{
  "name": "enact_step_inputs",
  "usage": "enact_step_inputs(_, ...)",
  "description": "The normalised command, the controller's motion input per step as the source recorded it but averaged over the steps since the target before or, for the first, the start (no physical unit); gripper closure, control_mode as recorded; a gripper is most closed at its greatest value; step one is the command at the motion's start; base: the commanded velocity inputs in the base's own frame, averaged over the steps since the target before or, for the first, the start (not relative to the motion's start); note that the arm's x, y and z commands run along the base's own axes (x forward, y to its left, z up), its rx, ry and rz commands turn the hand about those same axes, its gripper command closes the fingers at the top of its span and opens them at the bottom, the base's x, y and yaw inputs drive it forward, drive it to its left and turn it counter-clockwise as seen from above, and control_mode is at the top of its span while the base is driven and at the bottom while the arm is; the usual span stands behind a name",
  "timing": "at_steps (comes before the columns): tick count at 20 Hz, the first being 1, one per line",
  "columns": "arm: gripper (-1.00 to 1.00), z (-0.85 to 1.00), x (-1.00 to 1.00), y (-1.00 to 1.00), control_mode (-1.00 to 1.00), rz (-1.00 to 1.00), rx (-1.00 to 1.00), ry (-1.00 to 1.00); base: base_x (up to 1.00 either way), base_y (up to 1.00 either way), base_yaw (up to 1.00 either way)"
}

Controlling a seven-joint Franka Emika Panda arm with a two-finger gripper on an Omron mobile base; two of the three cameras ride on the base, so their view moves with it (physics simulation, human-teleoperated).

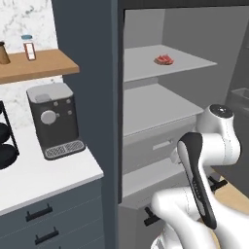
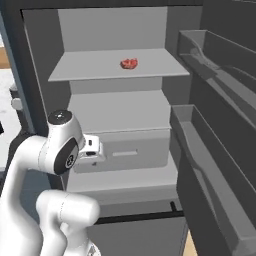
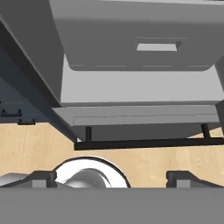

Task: Place one garlic and one steak in each tupperware on the nearby counter, to pack two identical lunches.

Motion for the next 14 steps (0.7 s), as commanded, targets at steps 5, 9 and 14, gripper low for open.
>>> enact_step_inputs(5, -1.0, 0.0, 0.0, 0.0, 1.0, 0.0, 0.0, 0.0, 0.06, -0.25, 0.0)
enact_step_inputs(9, -1.0, 0.0, 0.0, 0.0, 1.0, 0.0, 0.0, 0.0, 0.43, 0.0, 0.02)
enact_step_inputs(14, -1.0, 0.07, -0.05, 0.0, -1.0, 0.01, 0.0, -0.16, 0.01, 0.0, 0.02)
